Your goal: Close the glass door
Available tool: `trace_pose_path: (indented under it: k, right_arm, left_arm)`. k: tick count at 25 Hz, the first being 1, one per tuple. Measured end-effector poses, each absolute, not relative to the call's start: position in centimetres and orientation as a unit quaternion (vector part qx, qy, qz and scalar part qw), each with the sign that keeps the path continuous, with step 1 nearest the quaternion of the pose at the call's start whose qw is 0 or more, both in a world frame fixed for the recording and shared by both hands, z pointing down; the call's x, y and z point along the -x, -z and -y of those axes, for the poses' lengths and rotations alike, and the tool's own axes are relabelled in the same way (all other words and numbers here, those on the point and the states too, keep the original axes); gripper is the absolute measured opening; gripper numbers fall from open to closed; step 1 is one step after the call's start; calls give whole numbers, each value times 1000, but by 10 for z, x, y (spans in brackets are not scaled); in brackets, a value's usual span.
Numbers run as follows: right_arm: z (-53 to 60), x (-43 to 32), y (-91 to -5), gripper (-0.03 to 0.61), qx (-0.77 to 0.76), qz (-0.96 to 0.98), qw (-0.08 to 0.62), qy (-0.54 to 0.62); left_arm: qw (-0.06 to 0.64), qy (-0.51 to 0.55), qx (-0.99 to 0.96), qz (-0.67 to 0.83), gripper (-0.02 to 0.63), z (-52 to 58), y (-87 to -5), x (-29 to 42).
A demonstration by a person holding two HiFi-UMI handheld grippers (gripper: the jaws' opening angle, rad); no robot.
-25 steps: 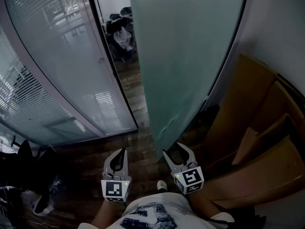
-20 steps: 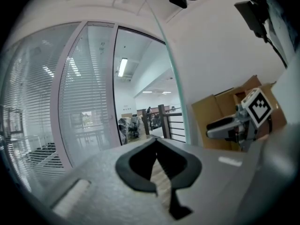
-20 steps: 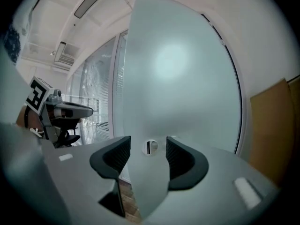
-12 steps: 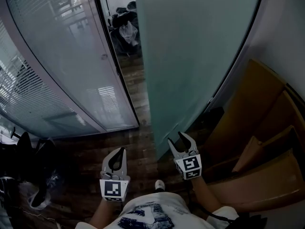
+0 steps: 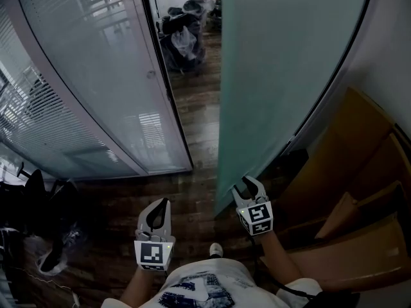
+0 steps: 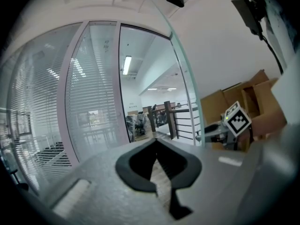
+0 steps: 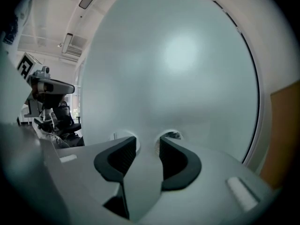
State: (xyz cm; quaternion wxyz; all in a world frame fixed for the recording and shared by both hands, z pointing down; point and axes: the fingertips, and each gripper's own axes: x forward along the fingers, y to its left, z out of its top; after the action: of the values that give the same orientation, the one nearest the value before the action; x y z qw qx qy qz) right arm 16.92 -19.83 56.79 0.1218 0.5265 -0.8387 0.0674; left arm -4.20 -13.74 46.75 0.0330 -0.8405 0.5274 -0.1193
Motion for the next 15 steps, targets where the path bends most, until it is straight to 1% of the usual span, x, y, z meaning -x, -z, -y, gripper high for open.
trace_pose_path:
  k: [1, 4, 15]
  right_arm:
    - [199, -169, -568, 147, -526, 839, 118, -70]
    - [200, -168, -568, 130, -518, 845, 100, -90]
    - [215, -159, -569, 126, -512, 846, 111, -95]
  left_arm:
    - [33, 119, 840, -529, 3, 138, -467, 42]
    - [29, 120, 838, -531, 3, 138, -464, 43]
    - [24, 120, 822, -557, 3, 143, -473, 56]
